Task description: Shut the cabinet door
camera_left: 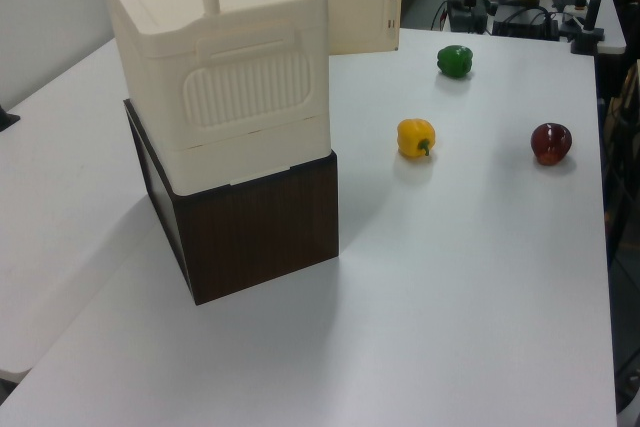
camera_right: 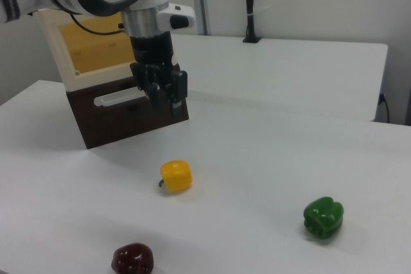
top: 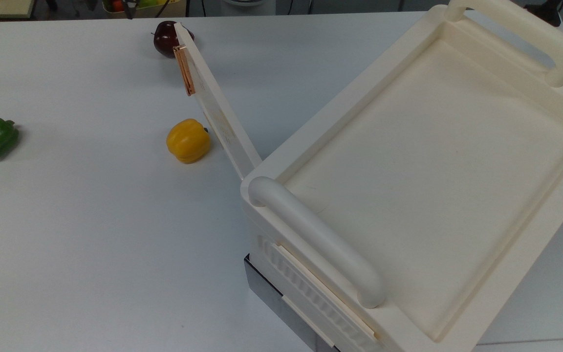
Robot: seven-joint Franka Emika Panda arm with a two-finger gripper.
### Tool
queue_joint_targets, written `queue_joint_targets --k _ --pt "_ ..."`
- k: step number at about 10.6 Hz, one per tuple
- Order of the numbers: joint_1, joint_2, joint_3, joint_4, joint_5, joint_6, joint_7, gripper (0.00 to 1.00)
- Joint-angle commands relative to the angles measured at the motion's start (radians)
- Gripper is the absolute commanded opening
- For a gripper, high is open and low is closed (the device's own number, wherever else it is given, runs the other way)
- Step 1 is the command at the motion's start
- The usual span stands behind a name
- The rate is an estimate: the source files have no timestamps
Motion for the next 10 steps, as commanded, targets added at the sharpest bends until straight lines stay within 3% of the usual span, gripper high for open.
queue_joint_targets --k 1,2,4,7,10 --pt "0.005 -0.018 -0.002 -0.01 0.018 -0.013 -0.025 0.0" --pt "0.006 -0.014 -0.002 -0.01 0.021 -0.007 -0.014 0.0" --pt "0.003 -0.008 -0.004 -0.01 0.093 0.034 -0.005 0.0" --pt "0.006 0.002 -0.003 -0.017 0.101 0.152 0.16 0.0" --pt "0.009 0.025 -0.003 -0.017 0.144 0.268 0.242 0.0"
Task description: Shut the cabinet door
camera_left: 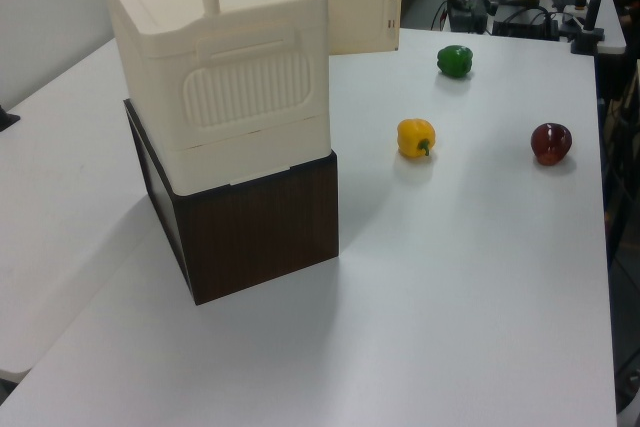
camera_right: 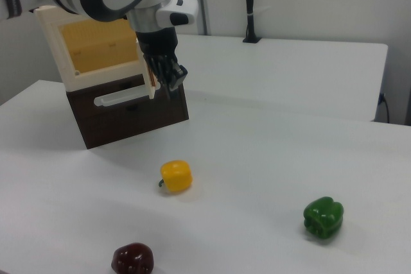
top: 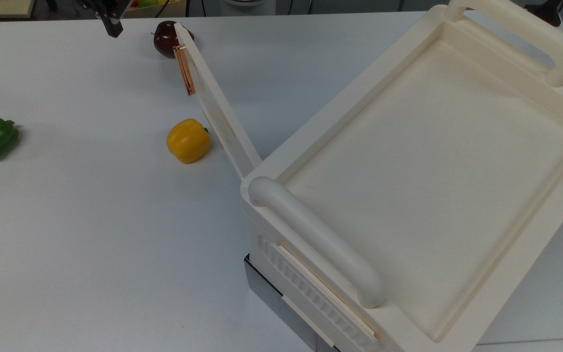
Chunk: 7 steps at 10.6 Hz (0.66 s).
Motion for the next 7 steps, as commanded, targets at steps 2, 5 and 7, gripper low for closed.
queue_joint_targets --k 2,5,7 --pt "0.016 0.074 0.008 -0.012 0.021 0.241 0.028 0.0" --pt "0.051 0.166 0.011 -0.006 0.053 0.441 0.134 0.0" --pt "0.076 0.169 0.013 -0.006 0.053 0.484 0.187 0.0"
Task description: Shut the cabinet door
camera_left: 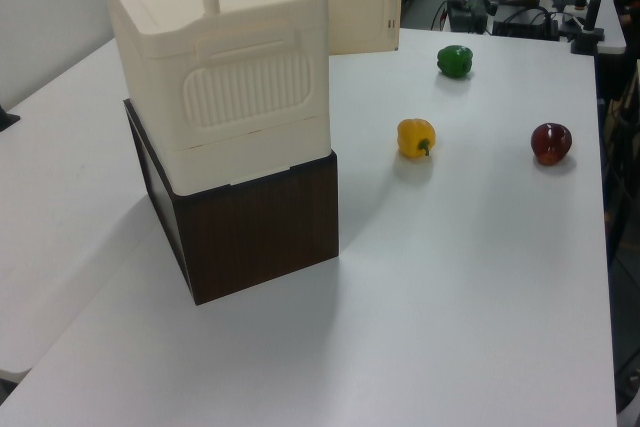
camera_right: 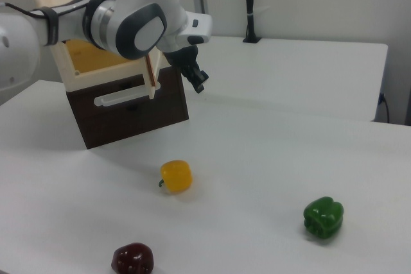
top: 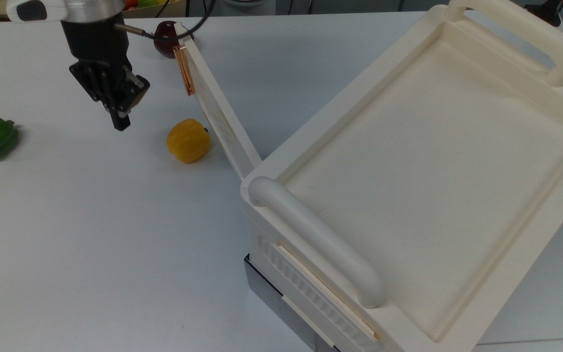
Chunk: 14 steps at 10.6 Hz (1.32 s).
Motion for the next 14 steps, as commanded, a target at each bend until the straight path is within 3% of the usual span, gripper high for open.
queue_joint_targets --k 1,5,9,12,14 --pt "0.053 -0.012 -0.004 0.003 0.017 0.035 0.066 0.0" --pt "0.133 -0.024 -0.001 0.003 0.017 0.02 0.063 0.0" --pt "0.197 -0.046 0.014 0.041 0.018 -0.132 0.078 0.03" --pt "0.221 -0.052 0.091 0.044 0.0 -0.163 0.077 0.07" --pt "0.248 -0.047 0.113 0.044 -0.002 -0.154 0.077 0.07"
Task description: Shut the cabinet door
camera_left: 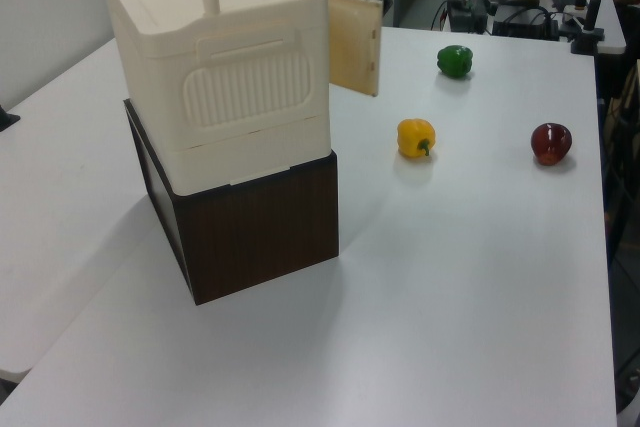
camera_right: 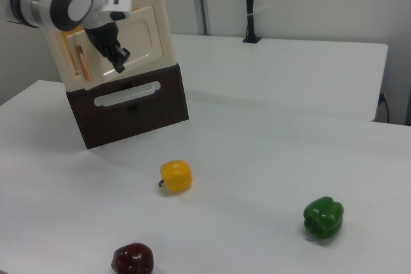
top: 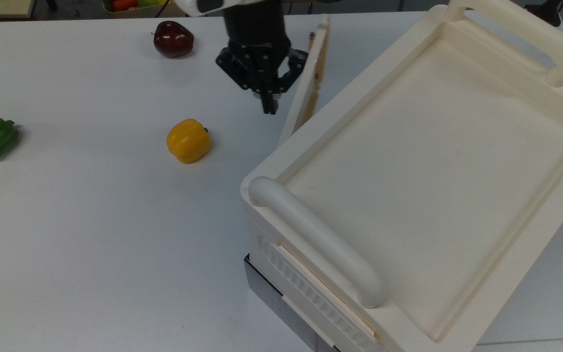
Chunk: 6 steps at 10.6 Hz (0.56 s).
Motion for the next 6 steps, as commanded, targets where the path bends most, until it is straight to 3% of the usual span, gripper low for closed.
queue_joint_targets --k 1,4,6 --pt "0.048 -0.007 0.017 -0.008 -0.005 -0.01 0.008 0.07" --pt "0.093 0.0 0.017 0.021 -0.008 -0.008 0.028 0.11" --pt "0.136 0.002 0.017 0.022 -0.048 0.025 0.094 0.12"
